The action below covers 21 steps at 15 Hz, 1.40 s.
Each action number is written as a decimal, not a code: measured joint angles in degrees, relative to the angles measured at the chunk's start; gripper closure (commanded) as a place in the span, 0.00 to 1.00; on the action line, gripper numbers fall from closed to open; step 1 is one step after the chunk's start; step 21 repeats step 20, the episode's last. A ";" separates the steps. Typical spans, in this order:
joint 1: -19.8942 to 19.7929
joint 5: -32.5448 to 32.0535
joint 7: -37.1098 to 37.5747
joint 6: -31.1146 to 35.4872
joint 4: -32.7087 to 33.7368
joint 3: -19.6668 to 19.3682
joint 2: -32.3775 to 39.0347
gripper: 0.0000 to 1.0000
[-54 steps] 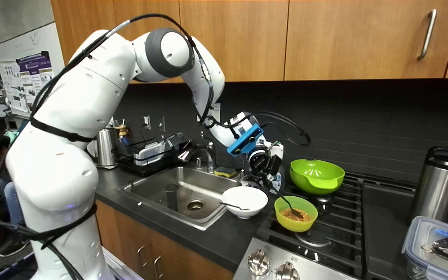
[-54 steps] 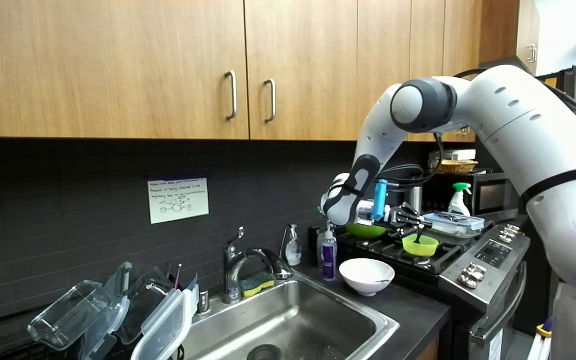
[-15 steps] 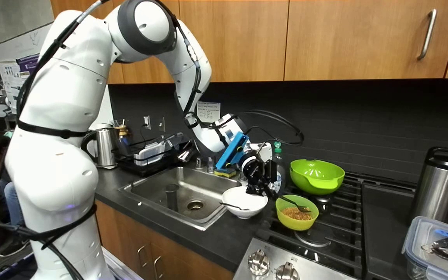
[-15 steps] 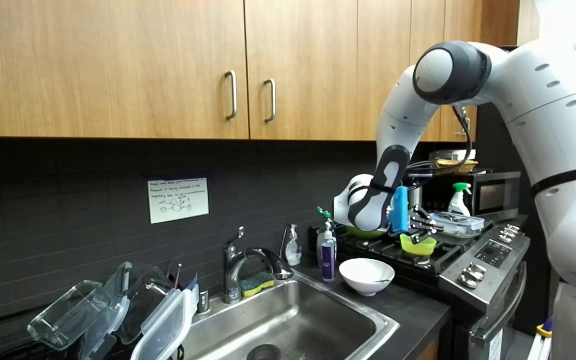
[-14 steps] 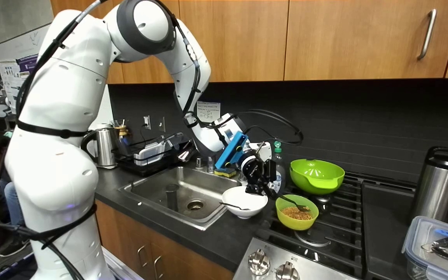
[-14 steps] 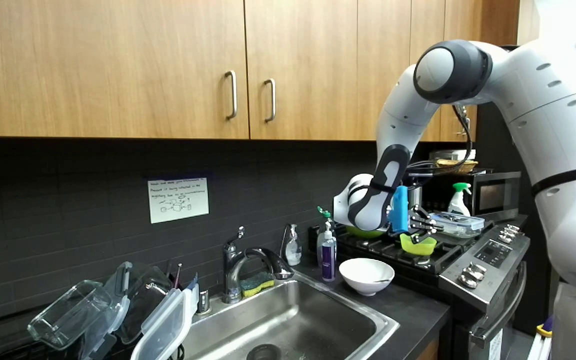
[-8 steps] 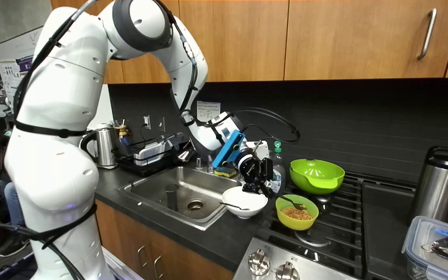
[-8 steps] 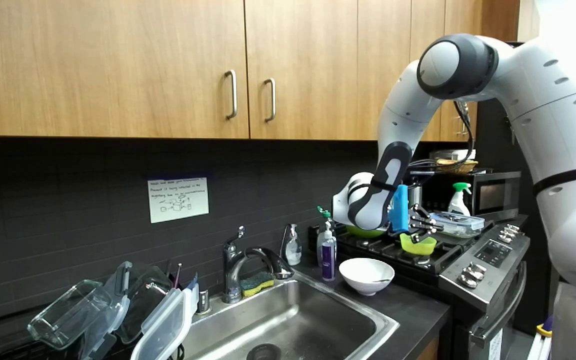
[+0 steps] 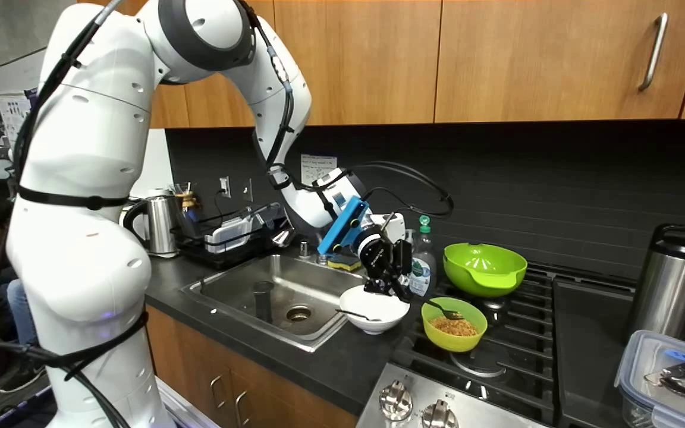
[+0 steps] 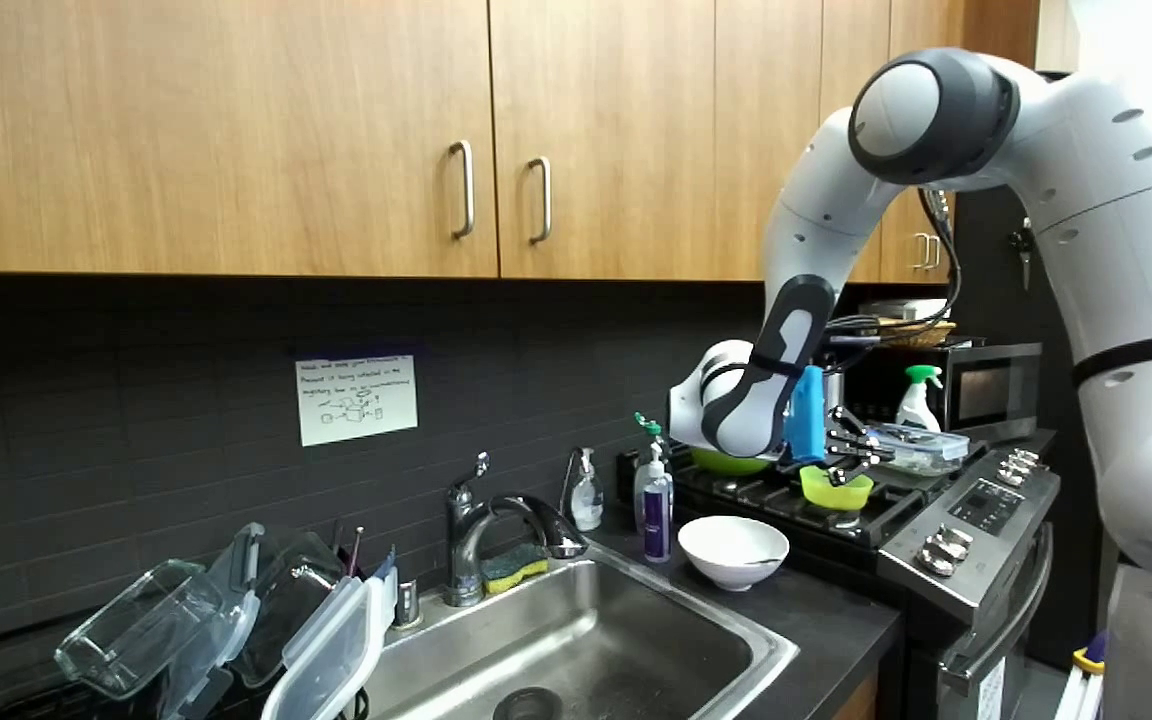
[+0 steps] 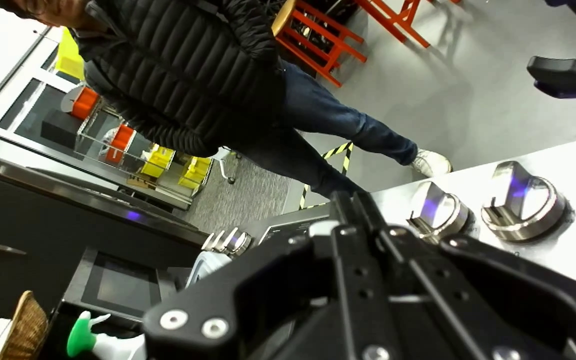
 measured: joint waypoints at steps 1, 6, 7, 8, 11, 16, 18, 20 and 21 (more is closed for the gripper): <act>0.00 0.01 0.00 0.11 -0.49 0.00 -0.43 0.99; -0.32 0.01 0.00 1.33 -3.35 -0.09 -2.88 0.70; -0.36 0.01 0.00 1.60 -3.80 -0.16 -3.33 0.91; -0.40 0.01 0.01 1.83 -4.18 -0.24 -3.80 0.85; -0.54 0.01 0.01 2.17 -4.80 -0.28 -4.68 0.70; -0.54 0.01 0.01 2.29 -4.97 -0.28 -4.91 0.70; -0.54 0.01 0.01 2.30 -4.98 -0.28 -4.92 0.70; -0.54 0.01 0.01 2.32 -4.98 -0.28 -4.92 0.70; -0.54 0.01 0.01 2.32 -4.98 -0.28 -4.92 0.70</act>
